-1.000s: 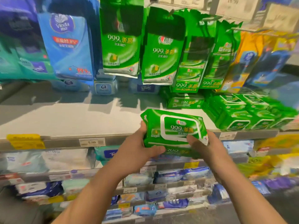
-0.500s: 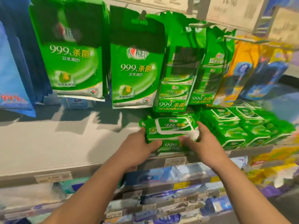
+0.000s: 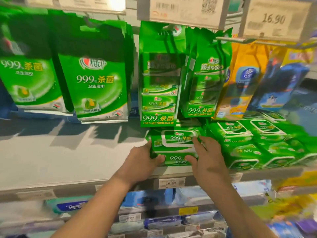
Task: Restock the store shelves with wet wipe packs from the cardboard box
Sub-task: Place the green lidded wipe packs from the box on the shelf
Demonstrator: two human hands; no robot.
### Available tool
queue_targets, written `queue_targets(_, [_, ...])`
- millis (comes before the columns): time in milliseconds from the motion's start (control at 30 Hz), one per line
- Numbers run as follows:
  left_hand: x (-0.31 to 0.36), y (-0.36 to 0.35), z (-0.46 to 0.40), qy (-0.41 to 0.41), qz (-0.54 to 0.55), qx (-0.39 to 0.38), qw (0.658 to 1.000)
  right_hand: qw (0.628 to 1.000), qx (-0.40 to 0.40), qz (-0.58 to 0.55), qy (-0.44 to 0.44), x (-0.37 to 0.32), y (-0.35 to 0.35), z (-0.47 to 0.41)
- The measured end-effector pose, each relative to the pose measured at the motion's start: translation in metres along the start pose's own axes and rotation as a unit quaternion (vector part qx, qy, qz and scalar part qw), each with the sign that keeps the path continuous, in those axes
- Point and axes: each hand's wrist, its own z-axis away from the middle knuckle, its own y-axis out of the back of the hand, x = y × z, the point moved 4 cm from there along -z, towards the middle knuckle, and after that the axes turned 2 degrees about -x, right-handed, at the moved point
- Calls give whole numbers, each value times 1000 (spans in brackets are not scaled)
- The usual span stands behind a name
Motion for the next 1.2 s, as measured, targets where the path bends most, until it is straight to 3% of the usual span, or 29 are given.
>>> queue_targets(133, [5,-12,-10,12,-11,10,1000,999,-30,45,3,8,-8,-10])
queue_targets(433, [10,-25,-24,53,-40,40,997,996,-77,37,22,6,-10,-20])
queue_targets(633, [14,-28,-20,82,-44,60,994,996,-73,51,22,9,-15,-21])
queue_targets(767, [17,-28,-5,96,-46,79,991,994,-64,46,77,2,-11,-12])
queue_targets(1200, [12,2,103,130,-105,211,963,964,-95,-167,184,-61,-2,24])
